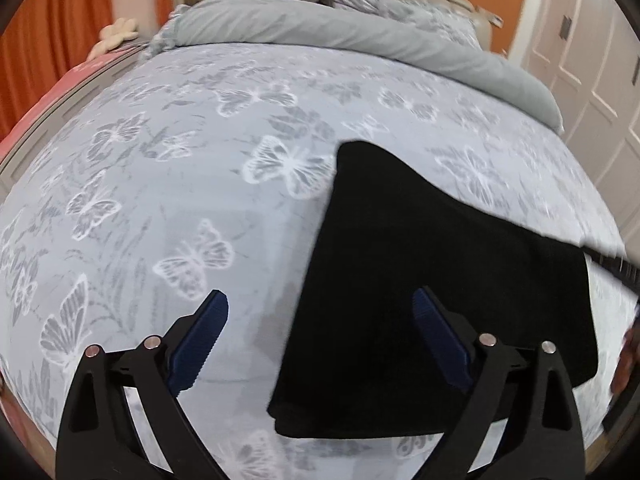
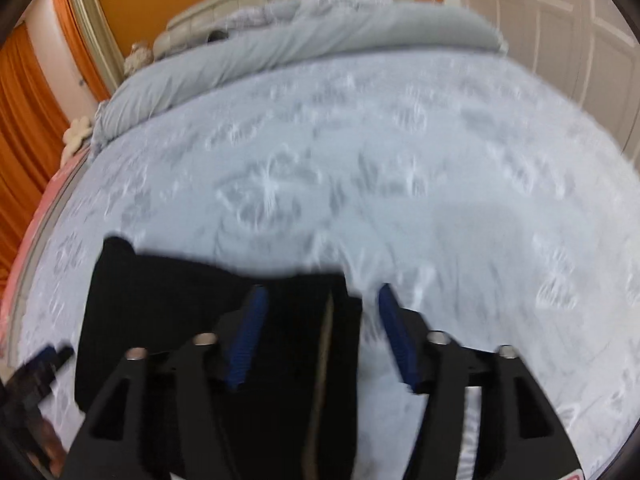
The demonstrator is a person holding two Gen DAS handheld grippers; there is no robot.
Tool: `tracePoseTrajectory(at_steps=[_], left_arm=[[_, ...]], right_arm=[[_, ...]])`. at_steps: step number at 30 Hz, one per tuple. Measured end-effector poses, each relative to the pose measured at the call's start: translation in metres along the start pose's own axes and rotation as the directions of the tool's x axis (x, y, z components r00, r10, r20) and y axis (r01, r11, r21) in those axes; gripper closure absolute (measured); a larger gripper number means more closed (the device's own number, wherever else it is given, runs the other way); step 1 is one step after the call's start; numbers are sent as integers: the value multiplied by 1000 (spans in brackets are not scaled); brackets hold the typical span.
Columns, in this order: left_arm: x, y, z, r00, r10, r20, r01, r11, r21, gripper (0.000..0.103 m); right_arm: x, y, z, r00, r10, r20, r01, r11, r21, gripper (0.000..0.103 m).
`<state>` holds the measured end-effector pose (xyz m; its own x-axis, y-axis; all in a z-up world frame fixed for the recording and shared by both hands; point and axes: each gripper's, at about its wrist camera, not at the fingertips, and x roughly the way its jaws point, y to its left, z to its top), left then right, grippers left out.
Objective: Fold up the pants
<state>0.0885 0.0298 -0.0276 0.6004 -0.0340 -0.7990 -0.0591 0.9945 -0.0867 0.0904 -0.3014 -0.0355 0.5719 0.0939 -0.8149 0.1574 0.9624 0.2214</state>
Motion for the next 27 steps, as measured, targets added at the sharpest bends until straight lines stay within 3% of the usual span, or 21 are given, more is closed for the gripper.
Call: tracePoseTrajectory(at_steps=[1, 2, 3, 4, 7, 9, 10, 12, 14, 15, 16, 18, 21, 23, 26, 27], left_arm=[[-1, 0, 0, 1000, 2, 5, -2, 1000, -9, 11], [-2, -2, 0, 1000, 5, 7, -5, 1000, -7, 11], [-2, -5, -1, 1000, 9, 8, -9, 1000, 1, 11], [-1, -9, -3, 1000, 15, 10, -15, 1000, 16, 11], [0, -20, -9, 999, 49, 20, -50, 997, 60, 11], [3, -26, -12, 998, 58, 17, -60, 994, 91, 11], [5, -27, -13, 998, 59, 11, -60, 993, 101, 11], [13, -29, -15, 998, 67, -15, -65, 991, 114, 10], [20, -30, -17, 997, 63, -38, -58, 991, 121, 10], [22, -29, -18, 997, 64, -45, -58, 991, 123, 10], [21, -28, -18, 997, 66, -43, -60, 990, 125, 10], [18, -27, -17, 998, 57, -37, -52, 991, 126, 10], [16, -21, -18, 998, -1, -62, 7, 995, 99, 6], [20, -16, -20, 993, -64, -104, 71, 995, 67, 6], [34, -5, -27, 977, -130, -170, 133, 991, 8, 6], [40, 2, -30, 969, -164, -185, 161, 987, -32, 6]], right_arm=[[8, 0, -3, 1000, 14, -11, -14, 1000, -13, 45], [13, 3, -5, 999, 42, -18, -43, 999, -28, 56], [17, 5, -5, 997, 68, -27, -69, 997, -39, 84], [14, 10, -2, 998, 55, -7, -55, 998, -42, 92], [-21, 26, 12, 986, 119, 113, -112, 991, -68, 99], [-26, 31, 15, 986, 72, 151, -58, 994, -95, 99], [-8, 28, 13, 995, 1, 104, 10, 994, -107, 94], [32, 17, 3, 997, -54, -50, 49, 994, -101, 85], [21, 11, -1, 1000, -19, -20, 18, 999, -45, 82], [14, 11, 0, 999, -27, -19, 26, 998, -54, 71], [-3, 14, -3, 999, -33, 10, 33, 997, -76, 49], [-32, 13, -21, 997, -31, 76, 39, 993, -111, 26], [-40, 5, -39, 1000, 14, -15, -16, 993, -115, 26], [-36, 0, -54, 992, 108, -70, -112, 992, -61, 26], [-10, -6, -69, 975, 151, -161, -154, 988, -6, 26], [0, -10, -73, 963, 202, -180, -197, 979, 45, 26]])
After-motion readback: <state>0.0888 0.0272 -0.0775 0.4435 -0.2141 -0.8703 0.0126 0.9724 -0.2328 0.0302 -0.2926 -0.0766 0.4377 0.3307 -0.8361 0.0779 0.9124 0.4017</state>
